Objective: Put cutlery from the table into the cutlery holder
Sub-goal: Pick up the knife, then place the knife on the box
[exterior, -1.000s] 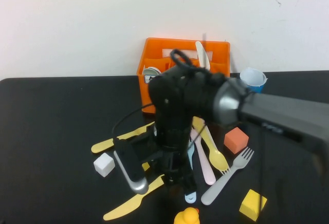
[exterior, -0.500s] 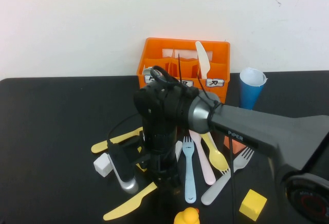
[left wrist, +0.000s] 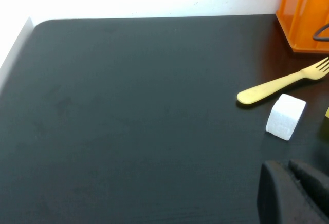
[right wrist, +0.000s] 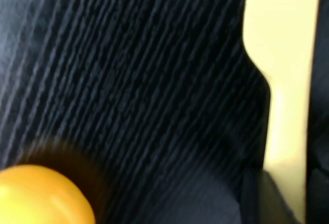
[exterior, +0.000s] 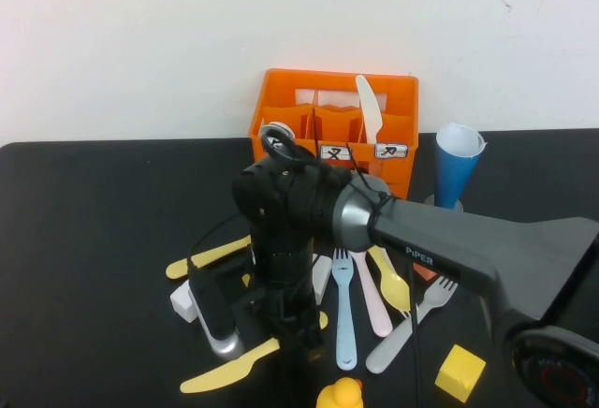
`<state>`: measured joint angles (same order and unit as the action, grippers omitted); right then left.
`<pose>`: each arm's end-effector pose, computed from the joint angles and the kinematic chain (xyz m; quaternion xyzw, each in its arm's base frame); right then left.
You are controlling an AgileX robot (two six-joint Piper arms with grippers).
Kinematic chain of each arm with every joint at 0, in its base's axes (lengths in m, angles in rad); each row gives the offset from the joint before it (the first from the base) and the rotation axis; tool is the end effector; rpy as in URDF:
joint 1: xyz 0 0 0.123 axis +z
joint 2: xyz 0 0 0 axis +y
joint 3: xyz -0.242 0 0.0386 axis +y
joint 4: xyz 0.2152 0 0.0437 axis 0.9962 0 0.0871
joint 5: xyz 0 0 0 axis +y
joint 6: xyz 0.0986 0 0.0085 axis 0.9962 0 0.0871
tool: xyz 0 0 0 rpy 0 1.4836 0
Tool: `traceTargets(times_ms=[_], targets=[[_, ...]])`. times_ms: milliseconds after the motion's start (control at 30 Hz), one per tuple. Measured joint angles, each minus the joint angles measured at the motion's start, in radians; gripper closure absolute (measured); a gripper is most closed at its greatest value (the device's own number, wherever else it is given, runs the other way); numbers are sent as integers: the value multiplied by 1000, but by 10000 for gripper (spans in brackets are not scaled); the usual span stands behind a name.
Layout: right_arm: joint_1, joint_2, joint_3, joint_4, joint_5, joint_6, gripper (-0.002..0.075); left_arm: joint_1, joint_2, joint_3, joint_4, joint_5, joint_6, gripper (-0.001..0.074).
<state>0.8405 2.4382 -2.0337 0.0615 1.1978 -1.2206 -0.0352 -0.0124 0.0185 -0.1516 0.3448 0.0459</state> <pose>0.2826 0.3241 0.1069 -0.8515 0.5228 0.0231 0.0328 0.0683 -0.0075 0.1755 -0.0089 0.7927 -0.0604 0.6066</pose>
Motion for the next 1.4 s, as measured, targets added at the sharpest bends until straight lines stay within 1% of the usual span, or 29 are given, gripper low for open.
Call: traceTargets(times_ms=[133,233,400,633,733,833,933,1100,1167,1300,1400], targets=[[2,-2,0,0,2,39,560,0,0,0,0,0,0,736],[2,-14,4,10,8,105,560,0,0,0,0,0,0,736],[-8,-72,6,121,13,202,560,0,0,0,0,0,0,736],[-8,-96,10,257,16,260,560,0,0,0,0,0,2,736],[-8,-118,54,335,-34,273,561,0,0,0,0,0,2,736],[-8,-179,167,421,-185,279,561,0,0,0,0,0,2,736],[-8,-281,323,531,-421,274,561,0,0,0,0,0,2,736],[-6,-489,618,791,-933,184,561,0,0,0,0,0,2,736],[-6,-548,711,869,-1107,168,561,0,0,0,0,0,2,736],[-6,-626,830,941,-1410,170,561,0,0,0,0,0,2,736],[-6,-653,873,950,-1575,207,561,0,0,0,0,0,2,736]])
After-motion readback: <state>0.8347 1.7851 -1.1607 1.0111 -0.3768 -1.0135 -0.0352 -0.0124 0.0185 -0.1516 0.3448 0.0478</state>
